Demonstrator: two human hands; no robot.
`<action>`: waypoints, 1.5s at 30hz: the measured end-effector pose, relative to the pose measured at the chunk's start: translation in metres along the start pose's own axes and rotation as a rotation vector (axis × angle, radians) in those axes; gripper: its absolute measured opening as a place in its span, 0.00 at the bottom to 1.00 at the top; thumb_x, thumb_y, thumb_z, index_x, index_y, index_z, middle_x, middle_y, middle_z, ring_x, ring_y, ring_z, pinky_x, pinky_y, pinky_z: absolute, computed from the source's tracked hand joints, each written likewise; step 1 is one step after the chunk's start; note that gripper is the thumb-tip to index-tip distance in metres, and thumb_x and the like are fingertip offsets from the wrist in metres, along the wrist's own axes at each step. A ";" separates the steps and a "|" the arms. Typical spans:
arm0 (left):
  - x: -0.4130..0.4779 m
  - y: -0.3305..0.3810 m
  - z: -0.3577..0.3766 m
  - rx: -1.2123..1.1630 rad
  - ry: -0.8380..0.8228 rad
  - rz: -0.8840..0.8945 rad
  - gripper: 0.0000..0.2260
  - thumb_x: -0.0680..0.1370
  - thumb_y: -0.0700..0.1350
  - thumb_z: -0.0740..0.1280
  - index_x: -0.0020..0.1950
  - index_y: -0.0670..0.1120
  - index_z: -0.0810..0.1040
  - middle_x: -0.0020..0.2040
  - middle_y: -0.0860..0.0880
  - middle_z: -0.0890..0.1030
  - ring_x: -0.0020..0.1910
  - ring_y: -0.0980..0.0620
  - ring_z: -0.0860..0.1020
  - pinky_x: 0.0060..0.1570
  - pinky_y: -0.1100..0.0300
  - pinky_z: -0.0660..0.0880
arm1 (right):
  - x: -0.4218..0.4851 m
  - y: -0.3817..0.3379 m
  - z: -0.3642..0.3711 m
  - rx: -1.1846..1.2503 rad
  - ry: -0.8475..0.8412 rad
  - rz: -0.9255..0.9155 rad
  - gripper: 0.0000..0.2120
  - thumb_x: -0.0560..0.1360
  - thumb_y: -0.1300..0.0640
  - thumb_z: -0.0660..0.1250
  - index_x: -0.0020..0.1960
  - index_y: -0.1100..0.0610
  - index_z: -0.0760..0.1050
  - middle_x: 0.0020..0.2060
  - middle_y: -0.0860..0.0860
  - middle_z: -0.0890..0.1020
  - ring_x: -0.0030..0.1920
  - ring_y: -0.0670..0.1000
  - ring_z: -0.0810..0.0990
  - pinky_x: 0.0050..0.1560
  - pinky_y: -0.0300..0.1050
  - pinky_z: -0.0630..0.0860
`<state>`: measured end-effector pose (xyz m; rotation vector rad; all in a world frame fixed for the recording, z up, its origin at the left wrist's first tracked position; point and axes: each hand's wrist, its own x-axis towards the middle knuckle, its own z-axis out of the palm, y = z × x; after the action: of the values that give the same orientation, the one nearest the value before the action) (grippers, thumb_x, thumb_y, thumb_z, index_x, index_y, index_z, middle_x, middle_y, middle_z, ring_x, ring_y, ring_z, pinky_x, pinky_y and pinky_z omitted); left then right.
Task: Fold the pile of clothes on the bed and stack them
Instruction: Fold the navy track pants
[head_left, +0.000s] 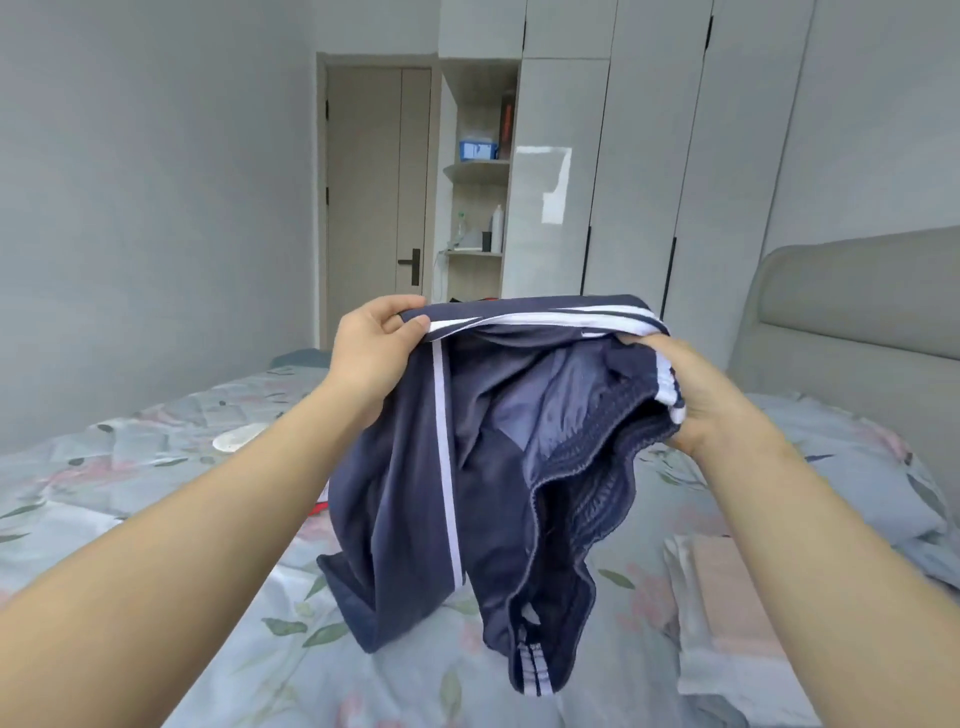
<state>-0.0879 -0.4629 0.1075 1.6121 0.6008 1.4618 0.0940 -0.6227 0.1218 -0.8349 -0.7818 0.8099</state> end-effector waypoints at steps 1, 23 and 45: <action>-0.001 -0.003 0.004 -0.011 -0.012 0.000 0.07 0.79 0.39 0.65 0.54 0.49 0.77 0.32 0.61 0.78 0.32 0.64 0.76 0.41 0.69 0.73 | -0.002 -0.005 0.001 0.076 -0.051 0.018 0.26 0.77 0.68 0.57 0.20 0.59 0.71 0.16 0.50 0.71 0.16 0.43 0.70 0.18 0.32 0.68; -0.138 -0.288 0.003 1.248 -0.990 -0.269 0.50 0.60 0.71 0.65 0.75 0.65 0.41 0.77 0.56 0.41 0.76 0.44 0.38 0.71 0.37 0.48 | -0.047 0.286 -0.137 -1.486 -0.175 0.697 0.49 0.65 0.30 0.69 0.74 0.34 0.42 0.76 0.44 0.34 0.76 0.59 0.36 0.69 0.71 0.46; -0.103 -0.208 0.065 0.624 -0.515 -0.148 0.06 0.77 0.38 0.61 0.41 0.46 0.70 0.34 0.52 0.73 0.38 0.48 0.72 0.36 0.58 0.65 | -0.019 0.210 -0.136 -0.850 0.300 0.041 0.15 0.72 0.56 0.72 0.38 0.63 0.68 0.31 0.50 0.72 0.32 0.45 0.70 0.31 0.33 0.65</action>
<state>-0.0061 -0.4564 -0.1191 2.2596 0.8954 0.7203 0.1373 -0.5925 -0.1241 -1.6884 -0.8397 0.3445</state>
